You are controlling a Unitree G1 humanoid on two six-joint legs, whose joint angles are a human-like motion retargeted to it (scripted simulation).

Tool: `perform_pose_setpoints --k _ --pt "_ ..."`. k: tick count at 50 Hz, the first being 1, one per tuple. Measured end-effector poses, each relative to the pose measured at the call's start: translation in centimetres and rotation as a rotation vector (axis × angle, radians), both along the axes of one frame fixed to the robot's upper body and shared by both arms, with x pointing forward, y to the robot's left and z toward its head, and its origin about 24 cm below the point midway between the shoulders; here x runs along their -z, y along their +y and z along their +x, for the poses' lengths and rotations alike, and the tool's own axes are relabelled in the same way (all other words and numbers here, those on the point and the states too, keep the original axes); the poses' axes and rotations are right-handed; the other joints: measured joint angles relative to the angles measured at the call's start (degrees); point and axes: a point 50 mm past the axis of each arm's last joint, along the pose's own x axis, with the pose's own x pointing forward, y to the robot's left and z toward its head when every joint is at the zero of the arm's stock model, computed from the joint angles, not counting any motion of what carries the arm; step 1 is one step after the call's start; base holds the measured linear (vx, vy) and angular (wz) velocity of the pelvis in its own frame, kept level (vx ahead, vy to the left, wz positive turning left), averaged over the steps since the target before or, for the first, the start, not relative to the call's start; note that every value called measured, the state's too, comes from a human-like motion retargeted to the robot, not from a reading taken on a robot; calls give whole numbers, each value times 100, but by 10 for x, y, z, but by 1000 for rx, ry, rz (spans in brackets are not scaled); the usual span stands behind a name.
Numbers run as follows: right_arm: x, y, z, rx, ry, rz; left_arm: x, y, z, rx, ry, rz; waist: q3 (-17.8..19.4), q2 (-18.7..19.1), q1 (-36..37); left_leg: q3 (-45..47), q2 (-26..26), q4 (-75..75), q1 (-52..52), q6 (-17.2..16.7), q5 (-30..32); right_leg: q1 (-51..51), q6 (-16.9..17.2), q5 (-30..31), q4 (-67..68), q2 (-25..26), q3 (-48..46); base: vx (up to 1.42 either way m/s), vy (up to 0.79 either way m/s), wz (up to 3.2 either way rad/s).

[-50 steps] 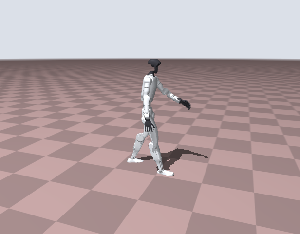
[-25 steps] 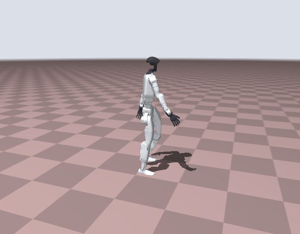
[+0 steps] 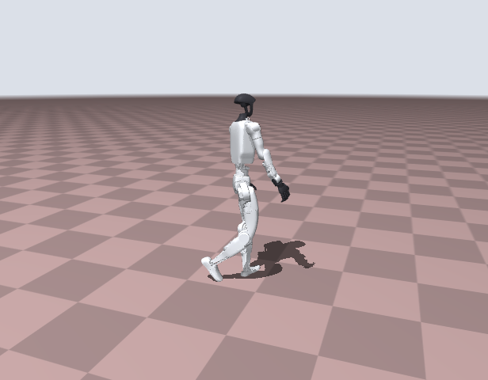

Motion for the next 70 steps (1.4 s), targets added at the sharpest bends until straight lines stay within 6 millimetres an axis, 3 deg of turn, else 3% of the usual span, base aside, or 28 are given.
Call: perform_pose_setpoints --k 3,5,7,12,18,23,25,27,30,35,38,41,45,47,48,50,52,55,57,61,66,70 --pt "12 -28 -39 96 132 -37 -21 2 48 58 -171 75 11 139 -93 -593 -22 4 304 3 -85 -368 -171 33 795 -36 353 46 8 166" --pt "15 -45 -58 131 224 -74 -45 0 90 0 -323 52 230 176 57 -949 -283 -657 854 117 81 -828 -376 103 1552 -325 610 43 7 127" --pt "17 -59 -79 211 268 -81 -69 -8 122 48 -455 75 336 263 -102 -1464 -362 -644 1064 104 20 -1012 -672 -79 1678 -540 682 39 10 220" --pt "23 -74 -129 345 354 -62 -132 -35 179 112 -775 59 524 481 -643 -2957 -423 -574 1489 139 -82 -1295 -937 -462 1026 -473 1088 35 5 280" --pt "32 -57 -162 383 430 22 -194 -66 215 16 -1053 -78 788 555 -909 -4544 -435 -609 1805 96 59 -1319 -900 -635 -1245 -31 1768 28 -4 250" --pt "34 -46 -148 327 390 15 -206 -77 219 -200 -1140 -277 1151 416 -984 -5712 -666 -542 2044 100 167 -863 -587 81 -4127 -62 2415 28 -10 218" --pt "35 -42 -152 305 372 -17 -185 -77 207 -291 -1092 -334 1274 342 -1126 -6281 -752 -529 2288 116 180 -521 -359 311 -5051 -218 2502 36 -14 239" --pt "31 -46 -127 296 299 -48 -171 -73 203 -360 -1036 -347 1400 344 -1143 -6608 -760 -521 2369 116 168 -491 -152 429 -5469 -222 2778 36 -16 195" --pt "26 -52 -111 300 213 -99 -126 -60 177 -424 -869 -316 1410 425 -1180 -7170 -610 -598 2597 159 183 -269 1 565 -5639 -124 3026 39 -22 173" --pt "9 -71 -72 375 44 -150 -55 -30 111 -355 -535 -86 1233 321 -1018 -7990 -774 -368 2580 131 406 68 -25 597 -5518 -468 2595 39 -22 133" --pt "-5 -82 -42 396 -33 -147 -27 -12 70 -253 -306 50 1284 204 -727 -7676 -1077 632 2230 -45 351 305 -171 280 -5353 -696 2280 37 -27 102" --pt "-11 -89 -31 343 2 -170 -6 8 17 -239 -51 97 1028 57 -586 -6326 -1248 2801 880 -260 79 236 -338 15 -5094 -897 1821 29 -24 160" --pt "-20 -99 -21 282 18 -213 4 34 -37 -313 121 93 717 -134 -382 -3918 -501 4307 -490 86 -235 101 -431 -305 -4687 -1089 1132 27 -19 183" --pt "-33 -113 -9 350 -63 -287 3 46 -50 -402 94 124 685 111 -429 -3040 251 5298 -1187 -154 -364 251 -481 -644 -4460 -939 551 31 -10 202" --pt "-37 -116 -5 360 -85 -291 4 50 -59 -407 110 132 663 113 -371 -2759 363 5118 -1247 -113 -437 309 -495 -713 -4414 -932 363 28 -11 166" --pt "-45 -121 4 390 -136 -291 3 58 -73 -410 142 159 658 126 -232 -2325 471 4521 -1307 -141 -448 449 -532 -839 -4372 -897 27 27 -12 113" --pt "-54 -121 19 414 -210 -269 1 65 -80 -427 139 194 902 104 142 -1828 476 3416 -908 -192 -301 605 -565 -1029 -4080 -929 -81 30 -11 23" --pt "-70 -122 42 410 -265 -275 -1 71 -79 -578 100 212 1191 -67 584 -1346 -219 19 -38 158 913 1000 -403 -942 -4643 -996 -180 25 -3 37" --pt "-77 -118 53 405 -314 -270 0 70 -88 -657 107 200 1239 25 671 -960 -92 -739 12 85 1260 1309 -327 -1017 -4856 -807 -417 28 1 66" --pt "-85 -94 78 299 -372 -247 5 60 -105 -777 150 121 1320 -7 758 -231 253 -1045 -272 -205 1239 1712 -169 -1150 -5124 -639 -709 32 3 42" --pt "-82 -42 97 91 -406 -144 12 41 -112 -749 216 9 1213 -264 800 192 479 -1045 -292 -457 1240 1709 -277 -1466 -4610 -739 -811 39 8 4" --pt "-68 -12 90 -38 -357 -79 13 30 -90 -671 192 -54 1088 -368 734 40 507 -1045 -136 -399 1606 1922 -451 -1377 -4465 -720 -842 46 16 29"
